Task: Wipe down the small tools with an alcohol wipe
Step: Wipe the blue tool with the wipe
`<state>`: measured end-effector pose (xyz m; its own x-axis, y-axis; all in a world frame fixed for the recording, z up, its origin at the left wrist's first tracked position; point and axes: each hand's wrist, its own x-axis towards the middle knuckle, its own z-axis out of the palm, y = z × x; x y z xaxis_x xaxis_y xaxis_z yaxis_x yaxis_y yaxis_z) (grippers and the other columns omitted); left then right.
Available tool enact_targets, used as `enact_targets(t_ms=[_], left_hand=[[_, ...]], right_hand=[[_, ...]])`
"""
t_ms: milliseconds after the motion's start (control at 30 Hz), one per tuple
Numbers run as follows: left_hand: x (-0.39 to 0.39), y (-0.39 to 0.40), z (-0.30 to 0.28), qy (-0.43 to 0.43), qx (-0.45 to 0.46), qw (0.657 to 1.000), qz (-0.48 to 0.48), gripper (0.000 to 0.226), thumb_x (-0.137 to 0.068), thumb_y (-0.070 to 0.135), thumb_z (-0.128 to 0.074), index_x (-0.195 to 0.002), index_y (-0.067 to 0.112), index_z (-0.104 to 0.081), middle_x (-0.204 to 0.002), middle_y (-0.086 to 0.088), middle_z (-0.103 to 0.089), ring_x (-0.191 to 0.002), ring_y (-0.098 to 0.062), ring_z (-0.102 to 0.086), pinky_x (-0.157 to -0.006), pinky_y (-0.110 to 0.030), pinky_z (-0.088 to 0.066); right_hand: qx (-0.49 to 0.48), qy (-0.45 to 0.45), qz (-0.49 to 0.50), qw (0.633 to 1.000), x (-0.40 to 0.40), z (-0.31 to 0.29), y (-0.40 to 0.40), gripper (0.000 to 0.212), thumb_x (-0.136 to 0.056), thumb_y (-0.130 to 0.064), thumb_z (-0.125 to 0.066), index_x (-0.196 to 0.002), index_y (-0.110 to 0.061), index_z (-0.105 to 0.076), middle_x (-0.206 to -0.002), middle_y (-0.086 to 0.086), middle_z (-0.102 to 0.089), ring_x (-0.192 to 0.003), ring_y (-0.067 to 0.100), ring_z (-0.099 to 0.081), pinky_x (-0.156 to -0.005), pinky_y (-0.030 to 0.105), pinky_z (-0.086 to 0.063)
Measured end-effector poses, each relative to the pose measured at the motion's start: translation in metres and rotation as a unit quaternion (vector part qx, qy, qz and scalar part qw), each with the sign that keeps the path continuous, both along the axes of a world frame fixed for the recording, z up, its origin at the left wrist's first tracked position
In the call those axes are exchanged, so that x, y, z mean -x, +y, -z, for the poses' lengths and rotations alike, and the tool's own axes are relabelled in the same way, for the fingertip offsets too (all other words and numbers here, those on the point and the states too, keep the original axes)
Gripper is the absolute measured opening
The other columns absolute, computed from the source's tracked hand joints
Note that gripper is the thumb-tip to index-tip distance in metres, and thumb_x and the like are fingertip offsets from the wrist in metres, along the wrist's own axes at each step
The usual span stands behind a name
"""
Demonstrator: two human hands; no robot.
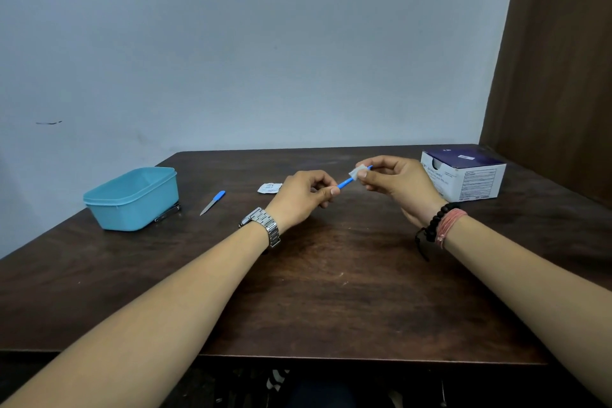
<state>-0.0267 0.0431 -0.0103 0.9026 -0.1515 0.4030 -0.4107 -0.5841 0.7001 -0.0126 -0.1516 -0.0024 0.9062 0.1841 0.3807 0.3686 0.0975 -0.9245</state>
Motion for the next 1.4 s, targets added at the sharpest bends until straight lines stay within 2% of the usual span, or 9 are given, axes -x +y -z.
enact_targets(t_ms=[133,300,533,667,767,933,1167,1333,1400], left_hand=[[0.002,-0.002,-0.001,0.004,0.010,1.000,0.011,0.007,-0.093,0.021,-0.062,-0.090,0.017,-0.068,-0.075,0.005,-0.069,-0.060,0.001,-0.061,-0.058,-0.008,-0.043],[0.003,-0.001,0.000,0.003,-0.006,1.000,0.018,0.010,-0.093,0.022,-0.062,-0.092,0.015,-0.069,-0.077,0.005,-0.070,-0.062,-0.002,-0.063,-0.060,-0.011,-0.046],[0.004,-0.005,-0.002,0.014,0.010,0.999,0.033,0.009,-0.094,0.023,-0.060,-0.089,0.022,-0.066,-0.075,0.008,-0.069,-0.063,-0.001,-0.063,-0.061,-0.014,-0.048],[0.006,-0.004,-0.002,0.018,0.026,0.999,0.041,0.009,-0.095,0.023,-0.060,-0.088,0.022,-0.066,-0.075,0.008,-0.069,-0.064,-0.002,-0.063,-0.062,-0.016,-0.048],[0.008,-0.007,-0.002,0.022,0.034,0.998,0.057,0.013,-0.095,0.022,-0.059,-0.084,0.024,-0.065,-0.075,0.007,-0.069,-0.065,-0.003,-0.063,-0.063,-0.016,-0.049],[0.008,-0.009,-0.001,0.031,0.041,0.996,0.071,0.016,-0.096,0.021,-0.058,-0.081,0.024,-0.063,-0.075,0.005,-0.068,-0.065,-0.006,-0.063,-0.063,-0.018,-0.048],[0.008,-0.011,-0.001,0.046,0.087,0.992,0.077,0.015,-0.097,0.020,-0.057,-0.085,0.022,-0.066,-0.074,0.006,-0.068,-0.064,-0.005,-0.061,-0.064,-0.020,-0.048],[0.009,-0.012,0.000,0.055,0.102,0.990,0.085,0.016,-0.098,0.021,-0.055,-0.086,0.020,-0.066,-0.076,0.004,-0.068,-0.065,-0.008,-0.062,-0.064,-0.021,-0.049],[0.009,-0.013,-0.001,0.060,0.108,0.989,0.086,0.017,-0.098,0.021,-0.054,-0.086,0.020,-0.066,-0.076,0.002,-0.069,-0.065,-0.009,-0.062,-0.064,-0.021,-0.049]], right_hand=[[-0.045,-0.019,0.029,0.998,-0.001,-0.008,-0.006,0.006,-0.083,-0.003,-0.070,-0.084,-0.009,-0.070,-0.082,-0.003,-0.075,-0.076,0.004,-0.067,-0.069,0.017,-0.053],[-0.004,-0.015,0.015,1.000,0.003,-0.001,0.000,0.007,-0.082,-0.002,-0.072,-0.083,-0.008,-0.070,-0.078,-0.004,-0.075,-0.073,0.002,-0.066,-0.067,0.017,-0.053],[-0.052,-0.013,0.015,0.998,0.002,-0.005,-0.002,0.011,-0.081,-0.002,-0.072,-0.090,-0.009,-0.070,-0.080,0.000,-0.075,-0.077,0.004,-0.068,-0.068,0.017,-0.053],[-0.099,0.035,-0.031,0.994,0.001,-0.004,-0.001,0.015,-0.085,0.002,-0.065,-0.097,-0.005,-0.068,-0.090,0.004,-0.073,-0.081,0.007,-0.068,-0.075,0.017,-0.054],[-0.116,0.086,-0.074,0.987,0.000,-0.001,0.002,0.012,-0.087,0.005,-0.060,-0.095,-0.001,-0.067,-0.100,0.004,-0.070,-0.084,0.006,-0.067,-0.075,0.014,-0.053],[-0.082,0.119,-0.095,0.985,0.003,0.001,0.003,0.009,-0.088,-0.002,-0.061,-0.094,-0.006,-0.067,-0.088,0.003,-0.073,-0.076,0.008,-0.067,-0.071,0.016,-0.055],[-0.158,0.071,-0.070,0.982,0.002,-0.007,-0.001,0.011,-0.085,-0.006,-0.064,-0.096,-0.007,-0.067,-0.080,0.001,-0.073,-0.078,0.007,-0.068,-0.072,0.017,-0.054],[-0.115,0.069,-0.095,0.986,0.003,0.000,0.005,0.018,-0.080,-0.011,-0.066,-0.097,-0.004,-0.068,-0.086,-0.001,-0.074,-0.084,0.007,-0.068,-0.074,0.016,-0.054],[-0.136,0.051,-0.077,0.986,0.003,-0.003,0.004,0.025,-0.071,-0.016,-0.071,-0.093,-0.005,-0.069,-0.088,0.000,-0.075,-0.086,0.008,-0.069,-0.074,0.017,-0.054]])
